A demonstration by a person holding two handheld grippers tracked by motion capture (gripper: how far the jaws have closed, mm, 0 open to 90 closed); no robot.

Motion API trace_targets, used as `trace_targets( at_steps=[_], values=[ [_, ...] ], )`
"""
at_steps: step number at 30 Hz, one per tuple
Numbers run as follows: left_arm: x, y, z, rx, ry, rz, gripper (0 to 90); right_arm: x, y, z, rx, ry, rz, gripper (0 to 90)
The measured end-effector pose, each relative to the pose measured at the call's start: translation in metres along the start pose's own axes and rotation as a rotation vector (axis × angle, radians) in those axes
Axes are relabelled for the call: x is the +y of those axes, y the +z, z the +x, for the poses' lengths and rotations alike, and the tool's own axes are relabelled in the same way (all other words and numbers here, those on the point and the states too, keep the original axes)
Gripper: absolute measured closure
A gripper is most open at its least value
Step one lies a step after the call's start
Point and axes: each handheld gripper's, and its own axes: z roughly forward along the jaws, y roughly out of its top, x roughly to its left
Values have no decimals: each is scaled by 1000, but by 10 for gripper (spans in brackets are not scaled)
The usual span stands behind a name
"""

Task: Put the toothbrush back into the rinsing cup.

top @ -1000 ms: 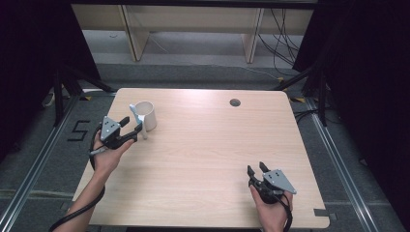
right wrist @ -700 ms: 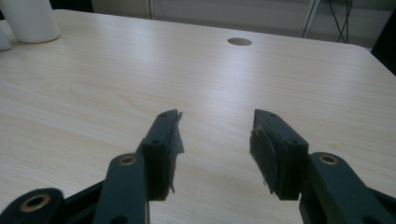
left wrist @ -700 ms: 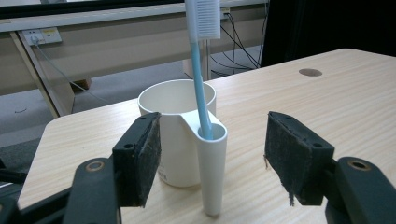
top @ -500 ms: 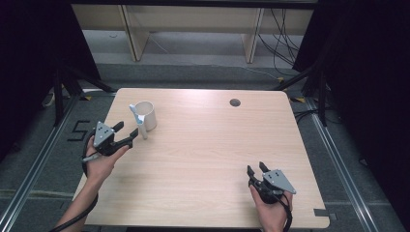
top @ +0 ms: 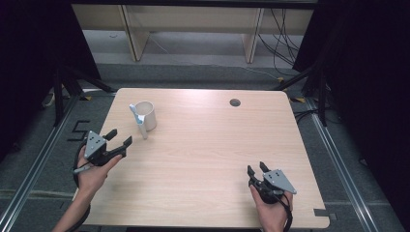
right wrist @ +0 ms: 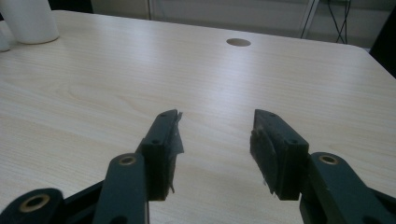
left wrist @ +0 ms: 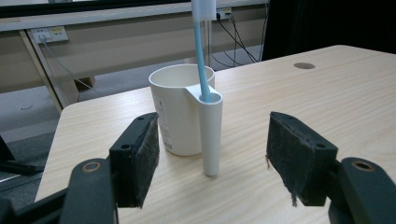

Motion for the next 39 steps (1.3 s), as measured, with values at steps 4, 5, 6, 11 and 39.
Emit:
trace_targets(
  at_steps=[4, 5, 6, 11, 39],
  values=[
    [-6, -7, -1, -4, -11, 3, 339, 1, -1, 0, -12, -6, 1, 521],
    [-8, -8, -1, -7, -15, -4, 340, 0, -2, 0, -17, 2, 5, 521],
    [-11, -10, -3, -6, -18, 2, 339, 1, -2, -2, -18, -34, 2, 521],
    [-17, -15, -5, -5, -17, 13, 340, 1, -1, -2, -24, -39, -8, 521],
    [-55, -20, -12, 26, -17, -21, 340, -2, -1, -1, -8, -7, -1, 520]
  ],
)
